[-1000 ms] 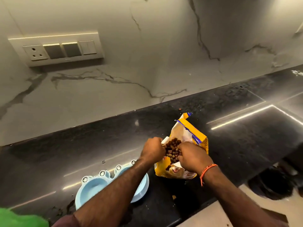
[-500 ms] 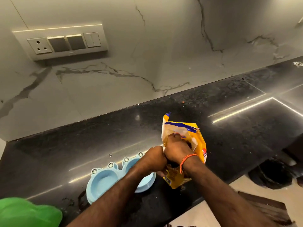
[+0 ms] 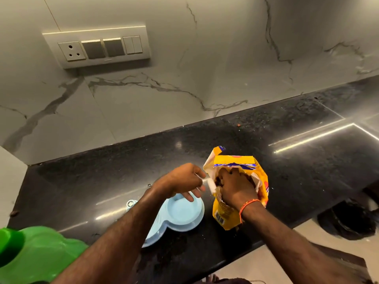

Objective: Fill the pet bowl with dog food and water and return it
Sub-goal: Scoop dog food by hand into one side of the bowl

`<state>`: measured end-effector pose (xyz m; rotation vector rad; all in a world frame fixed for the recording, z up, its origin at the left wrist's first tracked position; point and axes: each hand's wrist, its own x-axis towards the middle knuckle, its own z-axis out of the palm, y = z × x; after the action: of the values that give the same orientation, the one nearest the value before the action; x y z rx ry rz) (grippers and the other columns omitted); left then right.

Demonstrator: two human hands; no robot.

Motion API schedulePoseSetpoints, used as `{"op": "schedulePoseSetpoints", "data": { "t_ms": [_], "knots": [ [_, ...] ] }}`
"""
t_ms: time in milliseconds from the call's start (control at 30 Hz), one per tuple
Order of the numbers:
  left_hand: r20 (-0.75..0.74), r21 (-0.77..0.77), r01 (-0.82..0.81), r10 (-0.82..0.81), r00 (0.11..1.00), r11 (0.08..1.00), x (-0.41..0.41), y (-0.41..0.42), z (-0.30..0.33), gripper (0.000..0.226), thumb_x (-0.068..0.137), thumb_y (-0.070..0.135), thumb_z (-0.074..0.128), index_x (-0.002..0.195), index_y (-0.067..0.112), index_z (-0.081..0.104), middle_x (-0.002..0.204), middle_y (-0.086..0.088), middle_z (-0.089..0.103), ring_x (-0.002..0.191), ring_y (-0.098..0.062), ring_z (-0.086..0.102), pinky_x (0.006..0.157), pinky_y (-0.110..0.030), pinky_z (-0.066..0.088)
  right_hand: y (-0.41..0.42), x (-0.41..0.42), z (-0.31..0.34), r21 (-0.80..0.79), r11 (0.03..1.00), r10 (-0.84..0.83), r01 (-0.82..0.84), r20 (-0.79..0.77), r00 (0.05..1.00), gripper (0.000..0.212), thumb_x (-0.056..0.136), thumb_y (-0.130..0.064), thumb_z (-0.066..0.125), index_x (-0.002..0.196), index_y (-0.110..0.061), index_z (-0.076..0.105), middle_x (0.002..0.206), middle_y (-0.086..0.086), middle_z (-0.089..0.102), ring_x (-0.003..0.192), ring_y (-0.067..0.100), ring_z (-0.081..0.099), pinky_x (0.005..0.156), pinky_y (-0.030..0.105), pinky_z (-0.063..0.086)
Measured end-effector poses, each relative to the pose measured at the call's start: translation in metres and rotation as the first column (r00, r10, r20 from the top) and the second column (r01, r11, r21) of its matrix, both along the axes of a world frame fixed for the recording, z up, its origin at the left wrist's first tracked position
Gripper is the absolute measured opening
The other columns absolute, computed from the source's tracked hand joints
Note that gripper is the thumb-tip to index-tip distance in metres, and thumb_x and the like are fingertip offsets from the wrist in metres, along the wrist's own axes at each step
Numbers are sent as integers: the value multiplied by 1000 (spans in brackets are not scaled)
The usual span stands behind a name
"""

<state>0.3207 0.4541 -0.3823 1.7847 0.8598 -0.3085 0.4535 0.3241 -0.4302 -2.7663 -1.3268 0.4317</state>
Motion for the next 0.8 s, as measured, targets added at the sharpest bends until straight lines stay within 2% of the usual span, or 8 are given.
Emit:
{"op": "schedulePoseSetpoints", "data": {
  "t_ms": [100,200,367,500,567,667,733,800],
  "knots": [
    [24,30,5,-6,1000,1000,-1,1,2,40,102,6,56,140,16,57,112,-7,77,92,-18,79,81,-42,66,-1,8,5,59,998,7,-3,-63,998,28,93,-45,55,118,-33,60,117,-3,66,102,19,62,87,35,52],
    [46,44,5,-7,999,999,-1,-3,5,38,102,9,58,139,15,59,115,-8,76,93,-18,78,80,-40,66,1,12,7,40,999,1,3,-99,995,22,91,-44,57,109,-33,63,108,-4,67,91,15,59,79,33,51],
    [60,53,-60,57,997,997,-4,-8,3,29,103,13,58,132,13,62,112,-9,76,93,-19,77,73,-36,66,6,15,12,88,995,-32,45,-145,989,23,91,-43,60,109,-28,63,95,-5,59,87,16,57,76,32,48],
    [87,41,-165,161,983,985,-10,-6,1,23,103,15,57,124,11,66,107,-9,75,88,-19,77,74,-37,67,7,20,20,210,967,-72,144,-317,946,17,94,-44,57,92,-28,65,88,-2,67,78,15,61,70,33,53],
    [103,28,-214,210,972,976,-16,-4,0,20,104,15,56,120,10,67,105,-9,74,86,-18,75,74,-36,66,7,18,31,265,929,-89,260,-522,848,18,98,-34,56,91,-21,66,82,-2,64,74,16,57,59,28,46],
    [111,26,-271,267,957,962,-27,1,-4,15,104,17,57,112,12,68,106,-10,73,85,-18,74,74,-34,65,5,9,52,206,835,-111,509,-844,524,17,96,-22,56,83,-15,64,68,7,54,52,15,42,40,20,30],
    [121,43,-308,301,946,950,-37,4,-10,15,104,18,57,111,12,69,107,-11,74,86,-18,73,76,-33,65,7,-2,64,142,810,-50,569,-950,308,9,90,-16,57,85,-13,64,69,10,53,49,14,37,38,18,26],
    [135,64,-349,338,931,935,-50,7,-17,16,103,20,58,111,12,70,106,-9,74,87,-17,73,75,-32,64,13,-16,71,127,812,50,569,-988,150,10,87,-10,57,94,-15,64,79,10,59,53,14,42,37,17,28]
  ]
}}
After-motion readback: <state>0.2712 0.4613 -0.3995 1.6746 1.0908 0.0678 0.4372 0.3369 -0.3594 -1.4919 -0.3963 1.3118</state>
